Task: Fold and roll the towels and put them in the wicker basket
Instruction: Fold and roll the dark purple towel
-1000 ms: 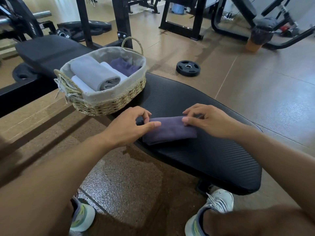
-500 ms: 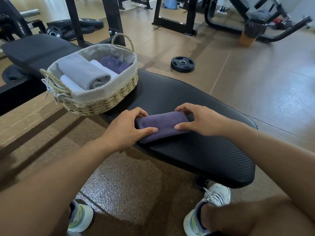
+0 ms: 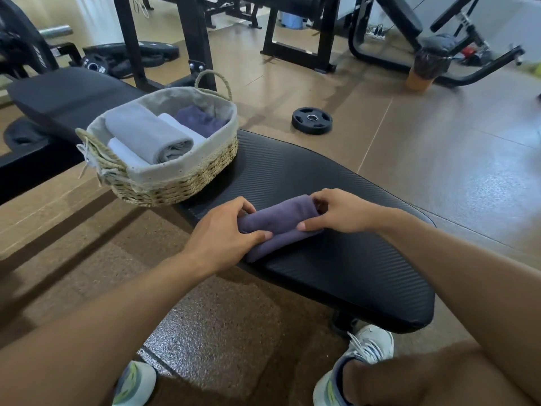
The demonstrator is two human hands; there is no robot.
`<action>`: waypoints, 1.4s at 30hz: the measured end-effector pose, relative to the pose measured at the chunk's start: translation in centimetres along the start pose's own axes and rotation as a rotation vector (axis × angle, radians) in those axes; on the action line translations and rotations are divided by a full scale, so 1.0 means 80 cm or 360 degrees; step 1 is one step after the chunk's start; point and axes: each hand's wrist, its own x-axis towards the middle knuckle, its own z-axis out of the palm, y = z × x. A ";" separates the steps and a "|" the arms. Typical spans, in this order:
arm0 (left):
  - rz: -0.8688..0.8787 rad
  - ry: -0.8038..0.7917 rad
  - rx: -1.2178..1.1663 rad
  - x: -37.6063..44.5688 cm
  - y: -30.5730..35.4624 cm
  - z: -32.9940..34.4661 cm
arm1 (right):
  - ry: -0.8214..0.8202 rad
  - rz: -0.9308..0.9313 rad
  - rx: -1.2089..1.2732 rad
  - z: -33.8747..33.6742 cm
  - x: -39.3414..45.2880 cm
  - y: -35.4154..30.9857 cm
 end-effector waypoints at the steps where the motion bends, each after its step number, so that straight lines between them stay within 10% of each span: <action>1: -0.0005 -0.0024 0.0017 -0.001 -0.001 -0.001 | 0.0030 -0.0021 0.0078 0.000 -0.002 -0.001; 12: 0.0261 0.0166 -0.0677 -0.013 0.013 -0.030 | 0.0198 -0.0462 0.1144 0.007 -0.029 -0.085; 28: -0.0279 0.0656 -0.1385 0.010 -0.001 -0.042 | 0.0154 -0.0421 0.1144 0.047 -0.012 -0.111; 35: -0.0039 0.0875 -0.0873 0.010 -0.004 -0.063 | 0.0531 -0.0503 0.0925 0.056 -0.003 -0.128; 42: 0.0218 0.1006 0.0486 0.029 -0.034 -0.104 | 0.0738 -0.0411 0.0909 0.048 0.024 -0.154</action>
